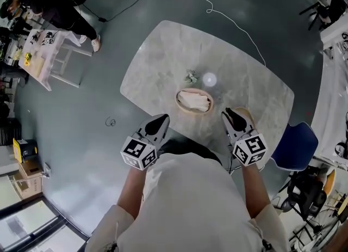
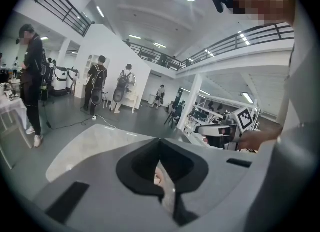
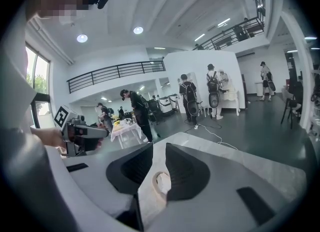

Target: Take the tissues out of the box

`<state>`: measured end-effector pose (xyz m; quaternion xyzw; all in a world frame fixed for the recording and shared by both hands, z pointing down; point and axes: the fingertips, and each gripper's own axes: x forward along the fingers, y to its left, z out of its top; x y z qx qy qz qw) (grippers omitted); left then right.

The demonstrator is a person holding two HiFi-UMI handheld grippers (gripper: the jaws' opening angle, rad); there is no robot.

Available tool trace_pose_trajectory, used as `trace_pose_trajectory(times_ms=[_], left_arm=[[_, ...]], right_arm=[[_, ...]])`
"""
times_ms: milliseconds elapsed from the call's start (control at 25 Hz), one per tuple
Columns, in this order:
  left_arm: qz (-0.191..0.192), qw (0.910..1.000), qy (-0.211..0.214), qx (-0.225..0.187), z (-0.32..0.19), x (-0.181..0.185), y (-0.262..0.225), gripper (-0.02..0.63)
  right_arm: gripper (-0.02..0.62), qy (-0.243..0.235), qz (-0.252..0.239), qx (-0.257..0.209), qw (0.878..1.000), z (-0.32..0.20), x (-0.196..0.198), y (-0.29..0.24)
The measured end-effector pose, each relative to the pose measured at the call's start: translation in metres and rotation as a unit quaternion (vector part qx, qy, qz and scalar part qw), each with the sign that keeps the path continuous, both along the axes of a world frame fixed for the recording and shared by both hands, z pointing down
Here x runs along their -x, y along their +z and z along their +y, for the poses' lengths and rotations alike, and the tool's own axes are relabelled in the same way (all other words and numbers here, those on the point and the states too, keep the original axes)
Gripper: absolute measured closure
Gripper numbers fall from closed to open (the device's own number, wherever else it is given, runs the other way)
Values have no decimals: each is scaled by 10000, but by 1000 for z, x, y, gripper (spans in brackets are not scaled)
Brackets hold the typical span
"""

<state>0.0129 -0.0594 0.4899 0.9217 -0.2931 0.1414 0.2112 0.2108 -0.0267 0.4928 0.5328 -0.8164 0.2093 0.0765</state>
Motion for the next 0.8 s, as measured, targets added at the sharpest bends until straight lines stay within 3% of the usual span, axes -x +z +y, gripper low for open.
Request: trace_pose_trajectory(times_ms=[200, 800], left_arm=[[-22, 10000, 71, 33, -11, 2, 4, 597], [53, 9965, 823, 99, -59, -2, 22, 597]], right_arm=[[496, 59, -24, 89, 9999, -2, 4, 7], [495, 586, 347, 325, 9971, -27, 12, 14]])
